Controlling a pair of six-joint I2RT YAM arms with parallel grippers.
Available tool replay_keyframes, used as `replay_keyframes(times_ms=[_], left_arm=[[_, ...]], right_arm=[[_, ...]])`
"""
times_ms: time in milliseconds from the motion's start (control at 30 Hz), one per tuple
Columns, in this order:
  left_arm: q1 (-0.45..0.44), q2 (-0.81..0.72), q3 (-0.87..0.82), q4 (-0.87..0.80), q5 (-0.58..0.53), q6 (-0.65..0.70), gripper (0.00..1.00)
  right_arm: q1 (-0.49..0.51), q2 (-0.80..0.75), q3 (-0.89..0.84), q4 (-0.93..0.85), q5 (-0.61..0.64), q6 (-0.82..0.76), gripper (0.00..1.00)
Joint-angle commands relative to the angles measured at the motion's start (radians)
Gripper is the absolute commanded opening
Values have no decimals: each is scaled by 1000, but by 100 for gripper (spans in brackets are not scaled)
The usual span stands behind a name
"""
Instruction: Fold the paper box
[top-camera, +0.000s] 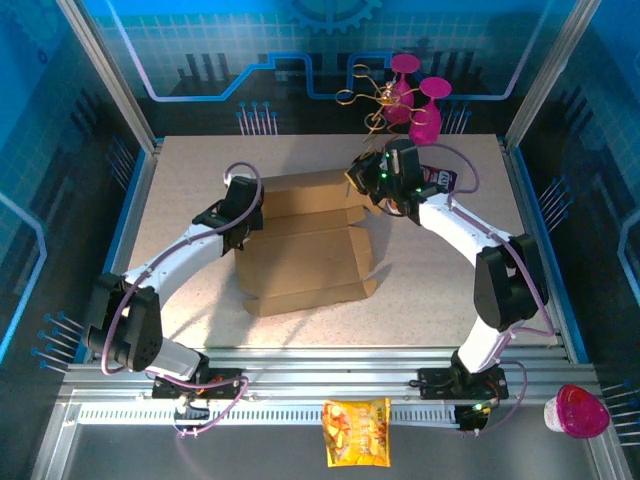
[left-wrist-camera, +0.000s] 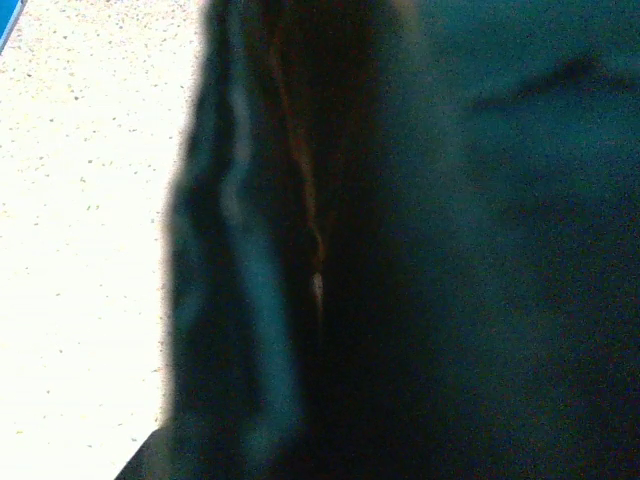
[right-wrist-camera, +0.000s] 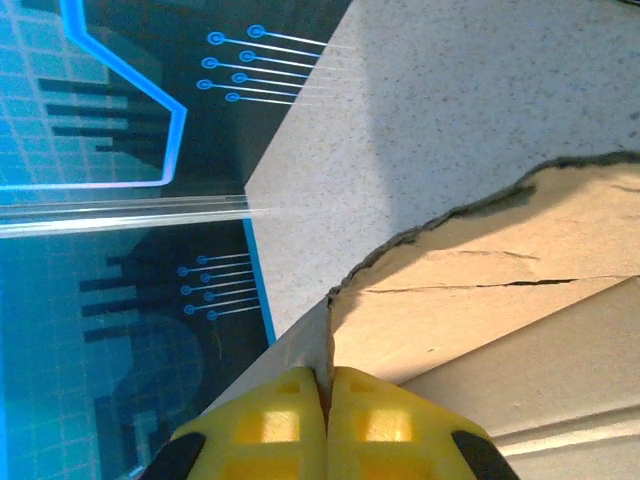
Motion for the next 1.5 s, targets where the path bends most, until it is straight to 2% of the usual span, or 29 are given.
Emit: replay_keyframes(times_ms=[0,33,100,167,200,300,433,600,767,1000,1167,1467], left_arm=[[4,-15,58,-34,40,-26,0],[7,-15,68,-45,45,-29,0],[19,-14,92,-77,62,-42,0],[37,-13,122,-117,85,-55,0],[45,-11,140,-135,93,-56,0],[61,-13,178,-178,117,-55,0],[67,-20,207,-212,137,-46,0],[71,-8,243,-253,144,-40,0],[70,-3,271,-270,144,-40,0],[71,9,297,-279,149,-37,0],[71,15,310,-287,156,-35,0],[71,22,319,-292,161,-41,0]], right_arm=[[-3,-30,-11,87,1,63,0],[-8,-34,-9,96,2,67,2],[-18,-57,-8,96,14,48,23],[-30,-103,-26,79,55,4,37],[-36,-137,-50,77,77,-22,42],[-59,-230,-165,77,120,-74,49],[-67,-295,-267,30,111,-179,50],[-38,-269,-321,23,138,-279,53],[-33,-182,-283,19,136,-354,55],[-18,-100,-250,1,139,-370,58],[-9,-57,-225,39,126,-359,50],[41,-52,-133,-15,121,-392,46]])
